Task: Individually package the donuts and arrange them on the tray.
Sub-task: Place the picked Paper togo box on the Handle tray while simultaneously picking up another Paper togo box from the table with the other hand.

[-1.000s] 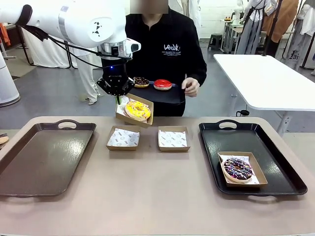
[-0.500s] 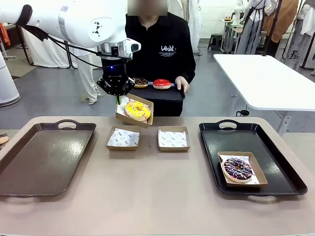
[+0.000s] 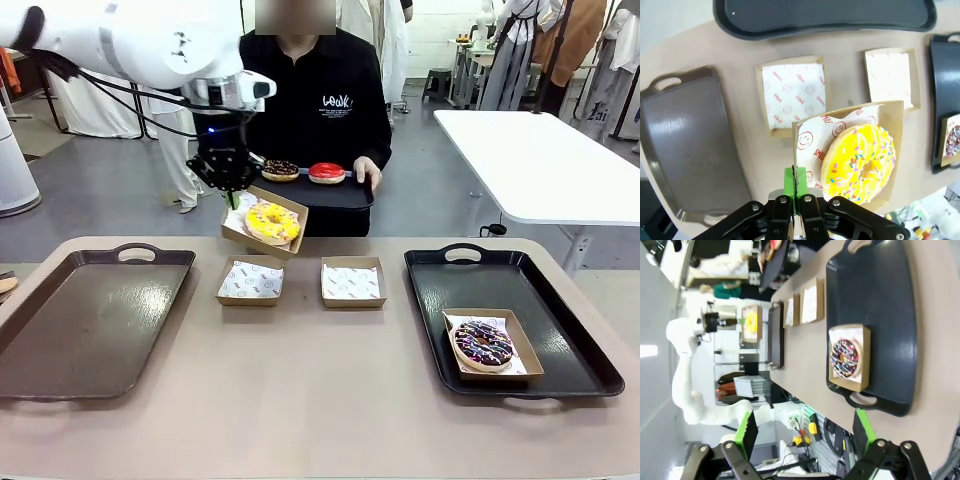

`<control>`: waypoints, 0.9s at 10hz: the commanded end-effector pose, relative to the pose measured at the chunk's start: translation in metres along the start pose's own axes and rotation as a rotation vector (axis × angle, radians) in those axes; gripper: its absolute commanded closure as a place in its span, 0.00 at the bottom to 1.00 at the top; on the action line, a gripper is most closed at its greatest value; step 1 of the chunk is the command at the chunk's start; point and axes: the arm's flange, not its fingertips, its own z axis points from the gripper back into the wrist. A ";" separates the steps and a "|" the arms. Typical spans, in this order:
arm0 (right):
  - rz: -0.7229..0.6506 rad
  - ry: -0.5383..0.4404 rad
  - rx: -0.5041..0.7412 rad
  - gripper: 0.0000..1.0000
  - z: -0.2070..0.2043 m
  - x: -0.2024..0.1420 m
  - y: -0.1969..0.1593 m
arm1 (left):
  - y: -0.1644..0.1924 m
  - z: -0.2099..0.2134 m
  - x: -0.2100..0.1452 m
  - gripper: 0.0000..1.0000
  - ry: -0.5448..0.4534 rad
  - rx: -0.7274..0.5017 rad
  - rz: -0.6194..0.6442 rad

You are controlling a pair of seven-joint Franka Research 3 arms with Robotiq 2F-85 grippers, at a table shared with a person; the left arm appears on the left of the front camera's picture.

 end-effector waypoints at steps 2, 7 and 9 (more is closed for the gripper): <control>-0.007 0.006 -0.150 0.00 -0.046 0.024 0.084 | 0.065 0.016 -0.057 0.99 0.031 -0.023 -0.019; -0.026 -0.011 -0.522 0.00 -0.173 0.073 0.148 | 0.134 -0.003 -0.126 0.99 0.054 -0.008 0.019; -0.018 -0.008 -0.585 0.00 -0.221 0.075 0.156 | 0.157 -0.016 -0.147 0.99 0.046 -0.010 0.028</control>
